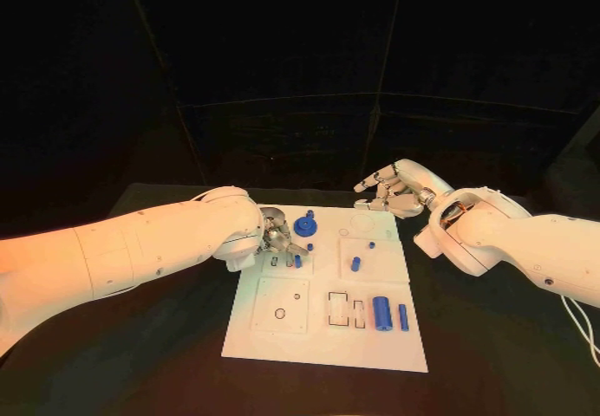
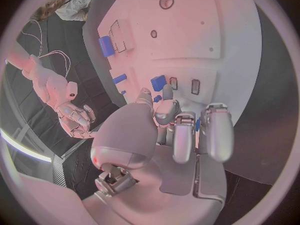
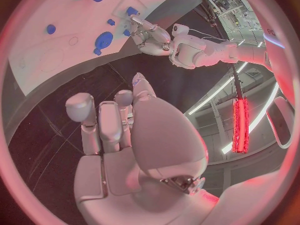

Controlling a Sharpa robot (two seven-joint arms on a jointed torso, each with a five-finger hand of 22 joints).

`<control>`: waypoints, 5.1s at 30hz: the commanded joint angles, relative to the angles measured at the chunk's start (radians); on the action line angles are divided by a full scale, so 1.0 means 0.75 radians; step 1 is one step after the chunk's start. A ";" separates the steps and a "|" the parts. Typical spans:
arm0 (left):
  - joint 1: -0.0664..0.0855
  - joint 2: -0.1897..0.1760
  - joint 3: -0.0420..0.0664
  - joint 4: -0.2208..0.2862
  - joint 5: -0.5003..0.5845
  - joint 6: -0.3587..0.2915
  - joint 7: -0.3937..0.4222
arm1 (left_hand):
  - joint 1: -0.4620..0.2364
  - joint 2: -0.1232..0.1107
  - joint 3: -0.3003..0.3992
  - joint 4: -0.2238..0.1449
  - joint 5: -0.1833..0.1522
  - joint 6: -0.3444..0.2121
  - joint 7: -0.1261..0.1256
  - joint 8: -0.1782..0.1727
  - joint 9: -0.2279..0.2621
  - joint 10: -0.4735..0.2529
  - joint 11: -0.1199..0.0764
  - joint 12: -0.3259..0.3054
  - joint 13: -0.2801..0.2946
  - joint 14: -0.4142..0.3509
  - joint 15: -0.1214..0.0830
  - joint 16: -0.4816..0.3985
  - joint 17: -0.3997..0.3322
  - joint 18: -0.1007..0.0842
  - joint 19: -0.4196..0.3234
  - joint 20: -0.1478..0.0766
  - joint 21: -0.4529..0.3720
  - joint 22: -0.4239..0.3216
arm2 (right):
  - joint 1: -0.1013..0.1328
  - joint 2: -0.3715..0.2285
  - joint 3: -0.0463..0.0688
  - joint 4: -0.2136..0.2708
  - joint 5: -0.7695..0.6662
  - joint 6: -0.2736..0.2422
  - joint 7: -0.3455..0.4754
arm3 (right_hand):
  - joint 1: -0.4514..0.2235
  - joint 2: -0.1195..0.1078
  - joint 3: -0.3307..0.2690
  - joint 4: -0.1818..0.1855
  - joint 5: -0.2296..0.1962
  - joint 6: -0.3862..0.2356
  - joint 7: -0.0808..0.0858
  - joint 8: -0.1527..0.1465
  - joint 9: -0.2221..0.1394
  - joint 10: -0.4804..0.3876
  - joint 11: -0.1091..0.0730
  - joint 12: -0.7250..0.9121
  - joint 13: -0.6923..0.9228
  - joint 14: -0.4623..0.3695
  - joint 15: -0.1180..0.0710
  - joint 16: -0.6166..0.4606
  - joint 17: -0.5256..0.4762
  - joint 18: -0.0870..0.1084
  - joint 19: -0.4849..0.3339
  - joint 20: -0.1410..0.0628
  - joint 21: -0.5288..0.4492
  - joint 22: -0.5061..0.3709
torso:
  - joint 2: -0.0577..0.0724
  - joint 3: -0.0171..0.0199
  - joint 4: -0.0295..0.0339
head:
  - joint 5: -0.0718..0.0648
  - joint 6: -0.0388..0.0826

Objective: Assemble the parts on the task board

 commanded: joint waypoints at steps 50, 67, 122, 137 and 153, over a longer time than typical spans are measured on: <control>0.006 0.072 0.000 -0.063 -0.055 0.102 -0.012 | 0.266 -0.017 0.365 -0.122 0.034 -0.081 -0.021 0.093 0.105 -0.021 -0.021 -0.020 -0.021 0.136 -0.019 0.004 0.351 -0.009 0.008 -0.014 0.006 0.030 | 0.003 0.030 0.000 -0.026 -0.039 0.045 -0.031 | -0.016 0.021 -0.015 0.011 0.020 0.010 -0.004 0.007 0.000 -0.004 -0.003 -0.005 -0.002 0.008 -0.005 -0.016 -0.004 0.020 -0.008 0.002 -0.011 -0.008 | -0.001 -0.0010 0.0028 | -0.008 -0.023; 0.006 -0.018 0.002 0.016 -0.021 -0.071 0.003 | 0.133 -0.171 0.934 -0.186 0.074 -0.114 -0.013 0.164 0.190 -0.024 -0.014 -0.072 -0.092 0.136 -0.009 0.004 0.351 0.005 -0.015 -0.004 -0.049 -0.024 | 0.003 0.028 0.000 -0.045 -0.034 0.033 -0.026 | -0.017 0.028 -0.016 0.014 0.014 0.014 -0.005 0.010 0.001 -0.006 -0.004 -0.009 -0.007 0.007 -0.005 -0.026 -0.013 0.022 -0.016 0.002 -0.022 -0.024 | -0.001 -0.0003 0.0057 | -0.003 0.000; -0.049 -0.070 -0.001 0.094 -0.208 -0.077 -0.037 | 0.101 -0.200 1.015 -0.220 0.069 -0.125 -0.017 0.194 0.220 -0.018 -0.018 -0.069 -0.098 0.136 -0.012 0.004 0.351 0.003 -0.008 -0.006 -0.045 -0.013 | 0.003 0.025 0.000 -0.049 -0.049 0.052 -0.026 | -0.016 0.029 -0.017 0.013 0.010 0.016 -0.005 0.011 0.001 -0.008 -0.004 -0.014 -0.012 0.006 -0.006 -0.031 -0.017 0.024 -0.019 0.002 -0.027 -0.031 | 0.000 -0.0019 0.0010 | 0.023 -0.016; -0.049 -0.063 -0.001 0.093 -0.208 -0.015 -0.030 | 0.083 -0.203 1.029 -0.218 0.067 -0.124 -0.017 0.201 0.227 -0.021 -0.017 -0.075 -0.108 0.136 -0.012 0.004 0.351 0.002 -0.007 -0.006 -0.044 -0.009 | 0.002 0.029 0.000 -0.050 -0.054 0.047 -0.015 | -0.022 0.034 -0.021 0.020 0.007 0.017 -0.005 0.011 0.001 -0.008 -0.003 -0.014 -0.012 0.007 -0.006 -0.034 -0.017 0.024 -0.018 0.001 -0.030 -0.033 | 0.001 -0.0003 -0.0007 | 0.009 -0.019; -0.048 -0.029 -0.001 0.051 -0.199 0.023 -0.031 | -0.016 -0.225 1.016 -0.174 0.059 -0.102 -0.029 0.226 0.244 -0.007 -0.026 -0.050 -0.090 0.136 -0.018 0.004 0.351 0.000 -0.001 -0.010 -0.038 0.005 | 0.003 0.031 0.000 -0.048 -0.054 0.051 -0.020 | -0.026 0.034 -0.024 0.023 0.004 0.017 -0.005 0.012 0.000 -0.009 -0.003 -0.017 -0.015 0.007 -0.006 -0.036 -0.019 0.024 -0.018 0.001 -0.032 -0.035 | 0.000 0.0002 -0.0001 | 0.009 -0.017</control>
